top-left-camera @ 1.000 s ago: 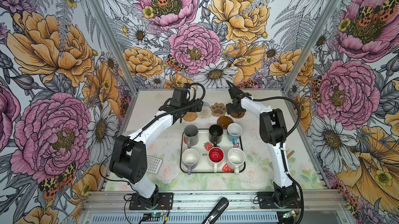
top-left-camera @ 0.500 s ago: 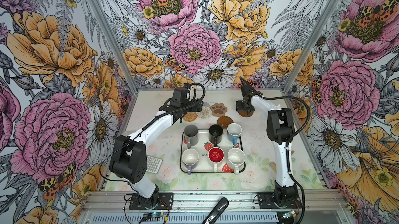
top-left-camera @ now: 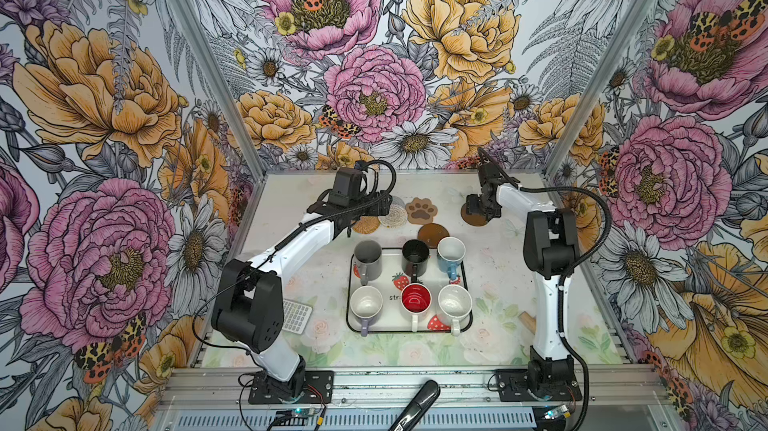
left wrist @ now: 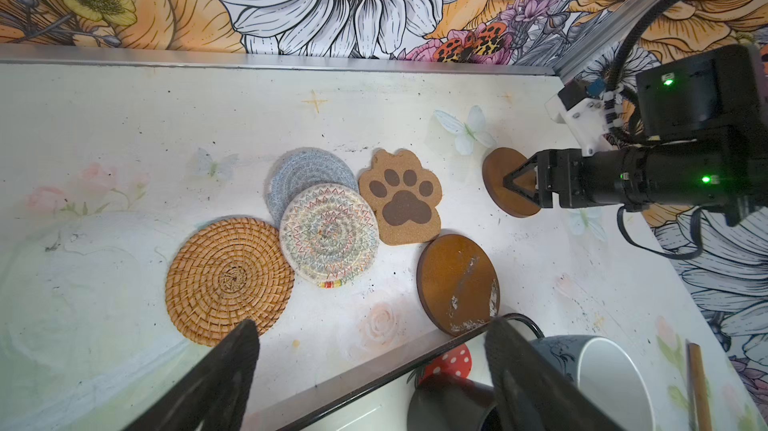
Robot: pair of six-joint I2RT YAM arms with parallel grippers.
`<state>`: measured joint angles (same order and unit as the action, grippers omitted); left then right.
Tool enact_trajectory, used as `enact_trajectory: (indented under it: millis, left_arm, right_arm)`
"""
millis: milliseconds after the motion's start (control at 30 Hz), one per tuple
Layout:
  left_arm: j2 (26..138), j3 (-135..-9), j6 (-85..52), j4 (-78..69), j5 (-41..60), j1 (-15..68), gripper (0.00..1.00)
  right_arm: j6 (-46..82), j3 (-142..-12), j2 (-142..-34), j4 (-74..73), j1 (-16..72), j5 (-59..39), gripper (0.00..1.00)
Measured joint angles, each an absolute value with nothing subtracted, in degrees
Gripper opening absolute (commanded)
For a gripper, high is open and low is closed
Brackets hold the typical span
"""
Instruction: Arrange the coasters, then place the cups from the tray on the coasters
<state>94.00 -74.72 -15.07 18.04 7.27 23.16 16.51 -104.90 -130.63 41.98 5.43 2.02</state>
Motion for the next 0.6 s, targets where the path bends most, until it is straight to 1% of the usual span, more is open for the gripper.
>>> enact_trajectory:
  millis: [200,300,433,600]
  left_arm:
    - [98.9,-80.8,-15.0,18.6,9.8,23.2,0.84]
    - [103.0,-86.3,-15.0,18.7,12.9,23.2,0.79]
    - [111.3,-96.3,-15.1,19.3,18.5,23.2,0.72]
    - [120.9,-105.9,-15.1,22.8,25.1,23.2,0.69]
  right_arm:
    - [16.9,-103.9,-129.4,43.1,5.3,0.7,0.71]
    - [17.1,-103.3,-127.9,44.9,5.3,-1.0,0.71]
    - [17.1,-103.3,-124.3,45.7,5.7,-4.0,0.69]
    - [17.1,-103.3,-119.8,45.6,8.1,-9.5,0.67]
